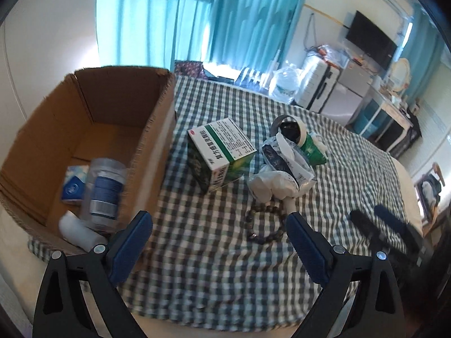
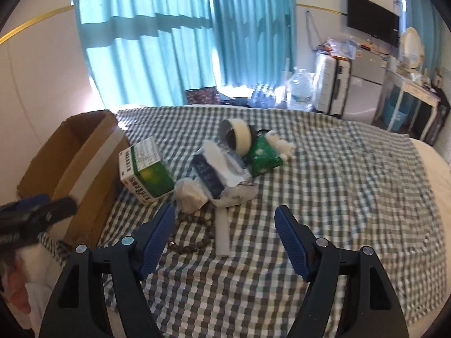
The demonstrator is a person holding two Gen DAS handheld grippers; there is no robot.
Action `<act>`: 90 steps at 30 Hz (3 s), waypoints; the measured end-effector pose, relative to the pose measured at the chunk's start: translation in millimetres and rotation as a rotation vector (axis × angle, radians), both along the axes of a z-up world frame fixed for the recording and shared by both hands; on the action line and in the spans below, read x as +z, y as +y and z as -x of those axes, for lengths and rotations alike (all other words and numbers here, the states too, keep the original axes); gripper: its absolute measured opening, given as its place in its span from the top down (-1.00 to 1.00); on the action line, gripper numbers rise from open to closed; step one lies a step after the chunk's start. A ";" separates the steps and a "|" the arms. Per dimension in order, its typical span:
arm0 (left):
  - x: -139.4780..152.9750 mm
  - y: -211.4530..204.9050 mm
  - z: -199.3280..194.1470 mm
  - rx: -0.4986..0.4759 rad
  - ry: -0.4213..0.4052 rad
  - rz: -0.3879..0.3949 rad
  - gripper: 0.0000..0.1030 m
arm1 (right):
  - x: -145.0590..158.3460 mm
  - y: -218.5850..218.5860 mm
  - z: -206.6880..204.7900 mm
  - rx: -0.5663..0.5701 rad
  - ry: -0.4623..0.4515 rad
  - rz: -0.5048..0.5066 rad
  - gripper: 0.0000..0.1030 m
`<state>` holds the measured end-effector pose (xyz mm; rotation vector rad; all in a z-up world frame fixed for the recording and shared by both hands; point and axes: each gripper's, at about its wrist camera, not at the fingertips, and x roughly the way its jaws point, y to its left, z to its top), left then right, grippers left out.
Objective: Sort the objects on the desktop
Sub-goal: 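Move both tools back to the remaining items on the blanket, then grasp the green-white medicine box with the left tool while the right tool grasps the white lace cloth, then carry the green-white box and lace cloth with both tools over the cardboard box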
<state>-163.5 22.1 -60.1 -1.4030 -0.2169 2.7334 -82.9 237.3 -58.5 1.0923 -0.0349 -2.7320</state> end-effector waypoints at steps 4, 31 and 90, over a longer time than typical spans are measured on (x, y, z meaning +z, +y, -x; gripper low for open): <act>-12.6 12.8 21.6 0.052 -0.029 0.046 -0.90 | -27.2 -7.4 13.0 0.126 0.016 -0.036 -0.42; -61.8 37.2 107.2 0.225 -0.130 0.101 -0.90 | -63.1 27.8 102.9 0.087 -0.067 0.165 0.81; 86.1 -194.6 -20.0 0.030 0.214 0.074 -0.59 | 103.2 -183.5 -34.7 0.190 0.143 0.071 0.81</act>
